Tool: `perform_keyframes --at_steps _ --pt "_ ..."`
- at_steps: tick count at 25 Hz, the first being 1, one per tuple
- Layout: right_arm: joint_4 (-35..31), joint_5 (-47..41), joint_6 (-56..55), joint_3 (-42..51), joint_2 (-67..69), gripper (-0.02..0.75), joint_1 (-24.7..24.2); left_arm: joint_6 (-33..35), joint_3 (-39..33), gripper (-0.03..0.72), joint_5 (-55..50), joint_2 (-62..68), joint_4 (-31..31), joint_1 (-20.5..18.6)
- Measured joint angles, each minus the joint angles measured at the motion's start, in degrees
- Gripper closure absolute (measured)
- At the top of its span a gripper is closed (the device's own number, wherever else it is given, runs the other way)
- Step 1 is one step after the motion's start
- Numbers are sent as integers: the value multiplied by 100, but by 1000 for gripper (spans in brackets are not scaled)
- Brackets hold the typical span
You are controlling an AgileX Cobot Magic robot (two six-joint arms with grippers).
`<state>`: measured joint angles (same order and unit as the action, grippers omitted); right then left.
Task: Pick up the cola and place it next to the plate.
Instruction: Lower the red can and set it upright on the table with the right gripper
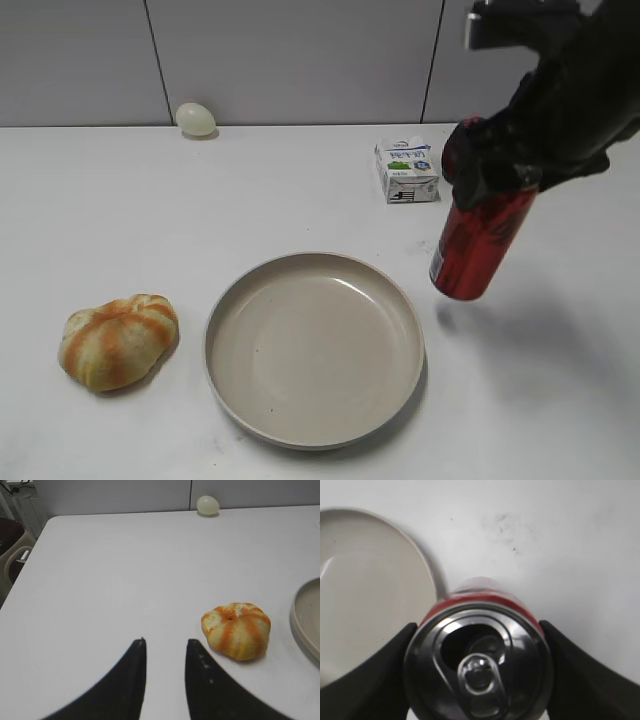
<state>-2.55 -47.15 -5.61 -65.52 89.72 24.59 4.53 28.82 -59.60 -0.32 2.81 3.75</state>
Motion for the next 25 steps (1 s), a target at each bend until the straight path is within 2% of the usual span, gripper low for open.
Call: perform_keyframes --at_steps 6,25 --pt "31 497 -54 717 -8 205 194 0 0 470 0 0 0 0" --pt "-217 760 -62 810 276 206 194 0 0 470 0 0 0 0"
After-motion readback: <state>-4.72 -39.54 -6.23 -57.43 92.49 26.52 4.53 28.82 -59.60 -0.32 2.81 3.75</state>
